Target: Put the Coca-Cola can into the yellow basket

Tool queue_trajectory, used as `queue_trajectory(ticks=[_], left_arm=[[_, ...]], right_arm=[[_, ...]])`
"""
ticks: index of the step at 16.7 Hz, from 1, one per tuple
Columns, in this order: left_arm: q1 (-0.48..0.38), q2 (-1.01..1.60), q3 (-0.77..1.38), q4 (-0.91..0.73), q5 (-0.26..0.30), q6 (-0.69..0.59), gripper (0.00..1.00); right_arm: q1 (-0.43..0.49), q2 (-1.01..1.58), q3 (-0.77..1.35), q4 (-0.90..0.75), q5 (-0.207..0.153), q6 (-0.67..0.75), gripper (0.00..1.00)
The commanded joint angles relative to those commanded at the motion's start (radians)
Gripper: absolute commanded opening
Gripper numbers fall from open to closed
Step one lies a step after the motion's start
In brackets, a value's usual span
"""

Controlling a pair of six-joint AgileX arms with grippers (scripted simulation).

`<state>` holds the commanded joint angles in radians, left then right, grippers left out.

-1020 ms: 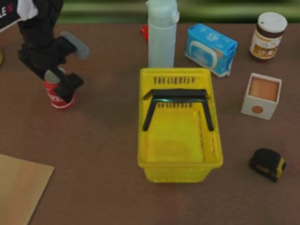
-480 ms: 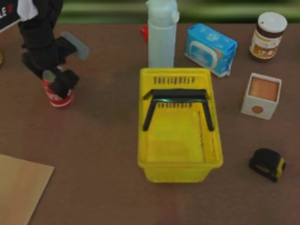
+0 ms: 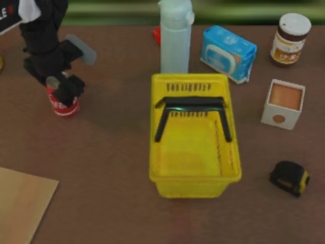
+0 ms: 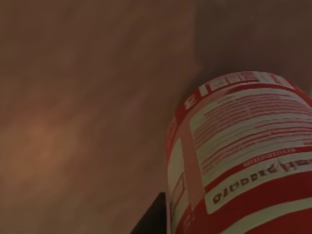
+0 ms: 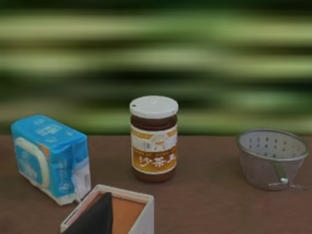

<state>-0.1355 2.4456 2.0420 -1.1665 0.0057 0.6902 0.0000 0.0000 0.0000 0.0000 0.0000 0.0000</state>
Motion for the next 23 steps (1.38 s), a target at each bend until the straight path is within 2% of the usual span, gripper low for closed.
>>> queue_trajectory(ticks=[8,10,12,14,17,23], left_arm=[[-0.003,-0.002,0.000,0.000,0.000,0.001,0.00],[-0.006,-0.004,-0.009,0.029,0.022,-0.009,0.00],[-0.014,-0.012,-0.032,0.100,0.075,-0.033,0.00],[-0.026,-0.026,-0.068,0.207,0.152,-0.069,0.00],[-0.050,-0.054,-0.146,0.432,0.306,-0.143,0.00],[-0.107,-0.128,-0.367,1.036,0.686,-0.341,0.00]], right_arm=[[0.000,0.000,0.000,0.000,0.000,0.000,1.00],[0.000,0.000,0.000,0.000,0.000,0.000,1.00],[0.000,0.000,0.000,0.000,0.000,0.000,1.00],[0.000,0.000,0.000,0.000,0.000,0.000,1.00],[0.000,0.000,0.000,0.000,0.000,0.000,1.00],[0.000,0.000,0.000,0.000,0.000,0.000,1.00]])
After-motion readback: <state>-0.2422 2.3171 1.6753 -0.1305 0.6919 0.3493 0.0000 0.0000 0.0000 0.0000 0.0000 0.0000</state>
